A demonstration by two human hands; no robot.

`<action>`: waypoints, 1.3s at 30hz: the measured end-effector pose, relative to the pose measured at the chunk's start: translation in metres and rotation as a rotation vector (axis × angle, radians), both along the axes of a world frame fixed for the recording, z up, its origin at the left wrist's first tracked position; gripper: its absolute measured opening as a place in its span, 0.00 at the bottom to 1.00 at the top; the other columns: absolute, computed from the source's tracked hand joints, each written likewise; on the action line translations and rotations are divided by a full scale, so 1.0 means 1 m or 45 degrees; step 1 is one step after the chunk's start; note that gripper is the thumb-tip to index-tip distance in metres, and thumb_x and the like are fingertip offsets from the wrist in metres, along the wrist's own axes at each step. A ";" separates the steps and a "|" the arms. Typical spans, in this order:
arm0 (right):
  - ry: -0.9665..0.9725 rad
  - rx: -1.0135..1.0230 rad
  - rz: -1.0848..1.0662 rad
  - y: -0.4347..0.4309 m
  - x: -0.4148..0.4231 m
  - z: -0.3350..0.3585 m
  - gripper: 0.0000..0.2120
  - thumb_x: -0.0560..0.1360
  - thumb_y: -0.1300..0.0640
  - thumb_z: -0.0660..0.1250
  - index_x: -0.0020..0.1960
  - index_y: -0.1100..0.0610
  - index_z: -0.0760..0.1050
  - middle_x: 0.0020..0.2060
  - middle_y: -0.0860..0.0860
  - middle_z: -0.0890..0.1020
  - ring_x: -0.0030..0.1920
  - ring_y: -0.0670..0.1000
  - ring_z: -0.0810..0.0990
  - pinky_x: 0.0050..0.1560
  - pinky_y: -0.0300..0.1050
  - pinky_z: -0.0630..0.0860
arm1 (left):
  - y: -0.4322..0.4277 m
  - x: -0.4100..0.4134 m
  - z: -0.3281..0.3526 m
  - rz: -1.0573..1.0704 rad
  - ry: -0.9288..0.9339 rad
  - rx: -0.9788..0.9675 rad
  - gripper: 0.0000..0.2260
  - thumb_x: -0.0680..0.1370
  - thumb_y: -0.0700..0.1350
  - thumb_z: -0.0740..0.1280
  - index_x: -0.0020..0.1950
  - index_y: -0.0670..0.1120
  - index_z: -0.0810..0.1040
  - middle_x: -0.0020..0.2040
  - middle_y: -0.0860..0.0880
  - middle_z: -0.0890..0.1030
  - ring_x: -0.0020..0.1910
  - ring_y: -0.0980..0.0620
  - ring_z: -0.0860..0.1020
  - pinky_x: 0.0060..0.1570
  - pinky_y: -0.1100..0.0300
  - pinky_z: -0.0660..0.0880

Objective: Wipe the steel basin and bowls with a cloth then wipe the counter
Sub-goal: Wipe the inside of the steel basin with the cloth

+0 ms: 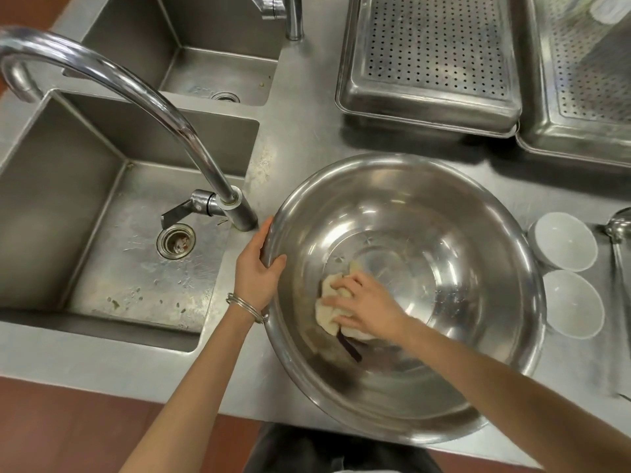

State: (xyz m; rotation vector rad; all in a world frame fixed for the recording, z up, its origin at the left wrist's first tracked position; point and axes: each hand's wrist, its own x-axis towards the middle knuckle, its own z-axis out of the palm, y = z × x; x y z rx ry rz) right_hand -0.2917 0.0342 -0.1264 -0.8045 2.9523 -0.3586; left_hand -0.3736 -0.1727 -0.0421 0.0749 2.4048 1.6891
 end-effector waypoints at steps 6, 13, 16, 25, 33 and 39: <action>0.153 -0.415 -0.895 0.027 -0.067 0.031 0.15 0.74 0.51 0.65 0.57 0.57 0.77 0.49 0.59 0.79 0.49 0.62 0.76 0.52 0.51 0.69 | -0.001 -0.005 -0.002 -0.037 -0.056 0.069 0.30 0.72 0.29 0.65 0.71 0.47 0.65 0.67 0.51 0.72 0.65 0.57 0.71 0.62 0.70 0.68; -0.123 -0.126 -1.006 -0.054 -0.064 0.003 0.22 0.75 0.40 0.52 0.62 0.50 0.72 0.61 0.55 0.74 0.57 0.62 0.71 0.57 0.58 0.71 | 0.004 -0.005 -0.001 0.006 -0.031 0.108 0.30 0.71 0.27 0.65 0.71 0.45 0.66 0.65 0.51 0.72 0.62 0.62 0.71 0.58 0.76 0.67; -0.099 -0.204 -0.620 -0.055 -0.017 0.001 0.18 0.74 0.41 0.58 0.59 0.48 0.74 0.55 0.53 0.78 0.52 0.58 0.72 0.52 0.57 0.75 | 0.002 -0.010 -0.004 -0.024 -0.015 0.076 0.30 0.72 0.29 0.65 0.71 0.45 0.65 0.65 0.50 0.73 0.62 0.58 0.72 0.58 0.74 0.69; -0.469 -0.054 -0.331 0.007 0.020 0.038 0.16 0.76 0.45 0.62 0.63 0.45 0.73 0.60 0.50 0.74 0.57 0.58 0.70 0.58 0.52 0.68 | -0.010 -0.017 -0.002 -0.228 -0.155 0.108 0.28 0.76 0.38 0.66 0.73 0.50 0.62 0.70 0.54 0.68 0.67 0.59 0.67 0.64 0.69 0.65; -0.353 0.286 -1.007 -0.030 -0.023 0.029 0.24 0.75 0.36 0.56 0.70 0.33 0.56 0.72 0.47 0.60 0.69 0.61 0.56 0.54 0.58 0.66 | -0.018 0.075 -0.010 0.007 -0.156 0.266 0.27 0.78 0.45 0.62 0.73 0.56 0.52 0.68 0.70 0.57 0.67 0.74 0.57 0.62 0.78 0.58; -0.016 0.201 -0.488 -0.028 0.025 0.010 0.19 0.70 0.45 0.68 0.60 0.45 0.72 0.56 0.54 0.79 0.54 0.63 0.69 0.38 0.55 0.75 | -0.016 0.063 -0.015 0.032 -0.101 0.280 0.27 0.76 0.44 0.59 0.73 0.51 0.54 0.69 0.65 0.59 0.67 0.74 0.59 0.63 0.77 0.59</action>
